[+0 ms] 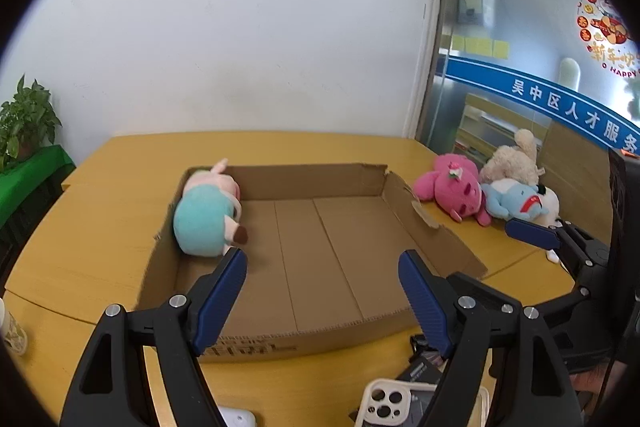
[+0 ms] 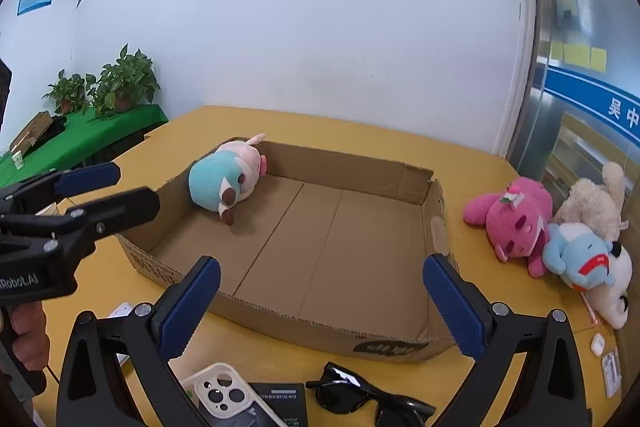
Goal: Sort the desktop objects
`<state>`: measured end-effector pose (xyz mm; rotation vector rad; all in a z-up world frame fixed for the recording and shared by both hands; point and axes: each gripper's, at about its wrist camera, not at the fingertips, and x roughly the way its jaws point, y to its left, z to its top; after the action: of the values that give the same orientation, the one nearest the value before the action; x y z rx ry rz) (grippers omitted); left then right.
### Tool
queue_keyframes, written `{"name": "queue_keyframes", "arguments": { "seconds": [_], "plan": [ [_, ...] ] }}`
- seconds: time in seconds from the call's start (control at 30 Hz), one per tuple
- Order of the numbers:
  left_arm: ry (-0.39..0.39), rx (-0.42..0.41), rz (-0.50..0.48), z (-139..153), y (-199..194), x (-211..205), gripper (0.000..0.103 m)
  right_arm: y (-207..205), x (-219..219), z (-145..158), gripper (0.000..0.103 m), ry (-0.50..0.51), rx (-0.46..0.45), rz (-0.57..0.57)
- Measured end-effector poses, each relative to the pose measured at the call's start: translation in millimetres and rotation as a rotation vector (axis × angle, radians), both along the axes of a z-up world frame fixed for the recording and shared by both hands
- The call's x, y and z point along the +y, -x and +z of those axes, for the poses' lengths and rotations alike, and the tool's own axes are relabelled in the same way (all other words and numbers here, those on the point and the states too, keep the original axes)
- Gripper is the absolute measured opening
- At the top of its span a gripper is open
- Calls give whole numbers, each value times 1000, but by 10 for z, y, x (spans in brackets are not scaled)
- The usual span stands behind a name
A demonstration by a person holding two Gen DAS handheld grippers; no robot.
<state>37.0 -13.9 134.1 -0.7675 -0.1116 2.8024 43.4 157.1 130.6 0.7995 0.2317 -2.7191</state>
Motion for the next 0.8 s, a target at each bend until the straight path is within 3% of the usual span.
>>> {"name": "queue_keyframes", "arguments": {
  "seconds": [0.23, 0.37, 0.57, 0.63, 0.7, 0.8],
  "plan": [
    [-8, -96, -64, -371, -21, 127, 79, -167, 256, -397, 103, 20, -82, -43],
    [-15, -193, -91, -605, 14, 192, 78, -387, 433, -658, 103, 39, -134, -19],
    [-16, -314, -159, -958, -8, 277, 78, -662, 764, -1127, 103, 199, -322, 45],
    [-27, -339, -179, -1014, 10, 290, 78, -730, 802, -1270, 103, 208, -368, 49],
    [-29, -362, -188, -1083, 33, 295, 75, -788, 821, -1395, 101, 233, -412, 64],
    [-25, -403, -204, -1178, 40, 312, 61, -842, 831, -1440, 91, 272, -427, 90]
  ]
}}
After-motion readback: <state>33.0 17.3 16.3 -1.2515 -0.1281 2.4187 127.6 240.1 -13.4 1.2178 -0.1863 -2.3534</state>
